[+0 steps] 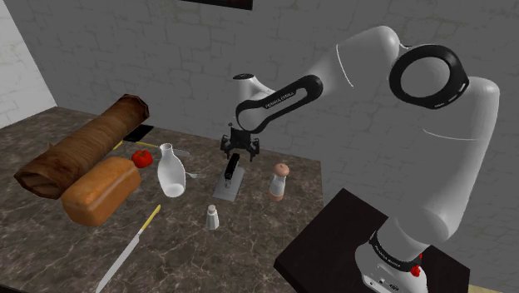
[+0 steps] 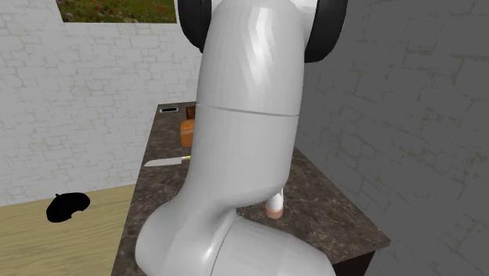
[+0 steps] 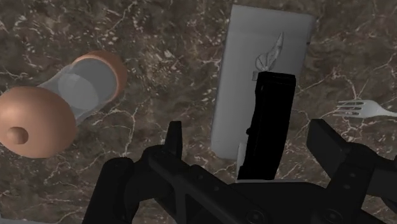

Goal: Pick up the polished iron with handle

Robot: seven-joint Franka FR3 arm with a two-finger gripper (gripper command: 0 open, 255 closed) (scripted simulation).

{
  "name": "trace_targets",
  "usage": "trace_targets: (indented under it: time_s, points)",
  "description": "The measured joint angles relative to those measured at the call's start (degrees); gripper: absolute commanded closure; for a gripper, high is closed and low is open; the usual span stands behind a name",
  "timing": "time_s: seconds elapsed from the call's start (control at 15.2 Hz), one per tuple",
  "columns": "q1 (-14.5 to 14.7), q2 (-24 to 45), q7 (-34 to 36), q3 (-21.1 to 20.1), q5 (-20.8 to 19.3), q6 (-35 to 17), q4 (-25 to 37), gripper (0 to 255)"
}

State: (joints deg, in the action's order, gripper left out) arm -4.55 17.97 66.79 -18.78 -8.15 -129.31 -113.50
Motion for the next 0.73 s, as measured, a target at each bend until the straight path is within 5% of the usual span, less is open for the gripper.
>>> trace_targets:
  time_s: [0.4, 0.73]
  points:
    - [2.54, 11.63, 7.31, 2.92, -2.74, -1.1, 10.53, 0]
    - [3.04, 14.99, 8.18, 3.77, -3.68, -3.5, 11.47, 0]
